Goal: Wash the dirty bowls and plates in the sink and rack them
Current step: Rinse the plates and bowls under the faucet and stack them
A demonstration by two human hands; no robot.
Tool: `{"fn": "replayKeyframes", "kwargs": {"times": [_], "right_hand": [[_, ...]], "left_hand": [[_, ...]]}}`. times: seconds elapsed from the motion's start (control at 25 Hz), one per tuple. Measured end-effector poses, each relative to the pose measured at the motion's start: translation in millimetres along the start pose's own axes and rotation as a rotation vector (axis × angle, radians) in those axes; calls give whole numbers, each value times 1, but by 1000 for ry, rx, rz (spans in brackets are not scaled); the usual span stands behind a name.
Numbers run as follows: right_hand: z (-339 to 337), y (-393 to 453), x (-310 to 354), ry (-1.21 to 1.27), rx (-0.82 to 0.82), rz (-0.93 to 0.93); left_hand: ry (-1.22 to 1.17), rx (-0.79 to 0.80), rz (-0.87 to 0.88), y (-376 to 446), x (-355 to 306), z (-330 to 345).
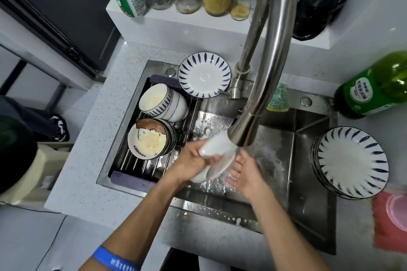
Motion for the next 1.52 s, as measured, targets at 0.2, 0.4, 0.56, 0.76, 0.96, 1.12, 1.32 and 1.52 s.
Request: {"fn": "replayKeyframes", "kwargs": {"times": [0.2, 0.4, 0.56, 0.76, 0.96, 1.12, 1.32, 1.52], "right_hand": [[-21, -5, 36, -114, -20, -142], [-25, -18, 43, 126, -126, -432], [-39, -22, 42, 397, -131, -432], [-29, -24, 42, 486, -52, -405], [-44, -30, 71, -35, -336, -690], [29, -59, 71, -1572, -314, -1131], [60, -61, 61, -1537, 51, -1232], [9, -38, 64, -1210, -221, -1163]], "left_hand": [[1095, 131, 479, -24, 0, 42], [1553, 122, 383, -5, 7, 91], [1528, 223, 373, 7, -29, 67], [192, -483, 372, -13, -40, 5], [-571, -280, -139, 3, 21, 29], [-569, -417, -65, -4, 17, 17], [-517, -428, 54, -9, -8, 6], [-454, -557, 34, -22, -2, 1]]}}
Point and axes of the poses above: each hand's wrist, its own y-axis towards the middle knuckle, its own z-axis out of the palm, x = y × z, the point moved 9 cm from there along y, towards the middle knuckle, and after that the axes turned 1 degree about -z, right-handed, at the moved point
